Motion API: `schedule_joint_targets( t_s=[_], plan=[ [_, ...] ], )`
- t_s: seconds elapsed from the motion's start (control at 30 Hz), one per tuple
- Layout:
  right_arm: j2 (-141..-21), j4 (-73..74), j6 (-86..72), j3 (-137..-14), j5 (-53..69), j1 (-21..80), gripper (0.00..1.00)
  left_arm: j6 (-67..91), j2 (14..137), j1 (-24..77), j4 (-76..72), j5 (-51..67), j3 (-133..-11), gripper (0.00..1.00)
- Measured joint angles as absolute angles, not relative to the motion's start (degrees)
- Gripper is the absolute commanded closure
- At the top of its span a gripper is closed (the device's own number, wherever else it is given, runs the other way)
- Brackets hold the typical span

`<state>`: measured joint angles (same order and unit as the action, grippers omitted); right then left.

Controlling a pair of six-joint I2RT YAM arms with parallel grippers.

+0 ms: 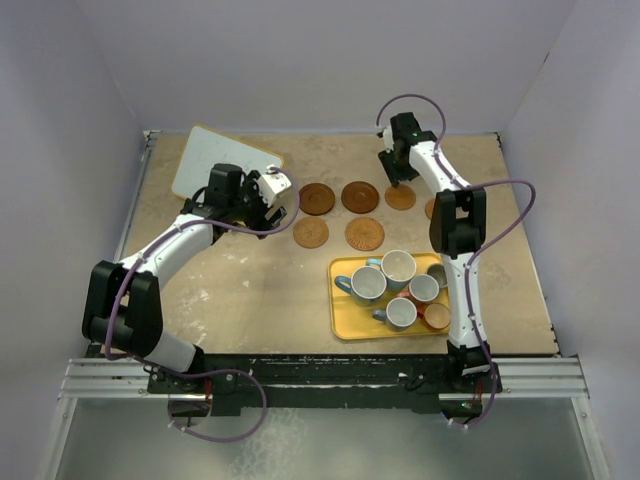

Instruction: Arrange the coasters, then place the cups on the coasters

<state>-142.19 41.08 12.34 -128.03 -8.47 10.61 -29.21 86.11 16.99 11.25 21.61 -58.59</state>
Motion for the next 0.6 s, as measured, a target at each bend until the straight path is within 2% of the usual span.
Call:
schedule_joint_targets(
  t_s=[0.33,0.6],
  plan=[
    [-143.06,41.21,12.12,-129.45,-9.72,11.35,0.48,-29.58,86.11,16.99,11.25,21.54,-58.57,0.20],
    [-140.22,40.05,12.23,-125.19,-9.06,11.31,0.46,-29.58,85.38,16.99,11.22,21.56,-58.35,0.20]
  ],
)
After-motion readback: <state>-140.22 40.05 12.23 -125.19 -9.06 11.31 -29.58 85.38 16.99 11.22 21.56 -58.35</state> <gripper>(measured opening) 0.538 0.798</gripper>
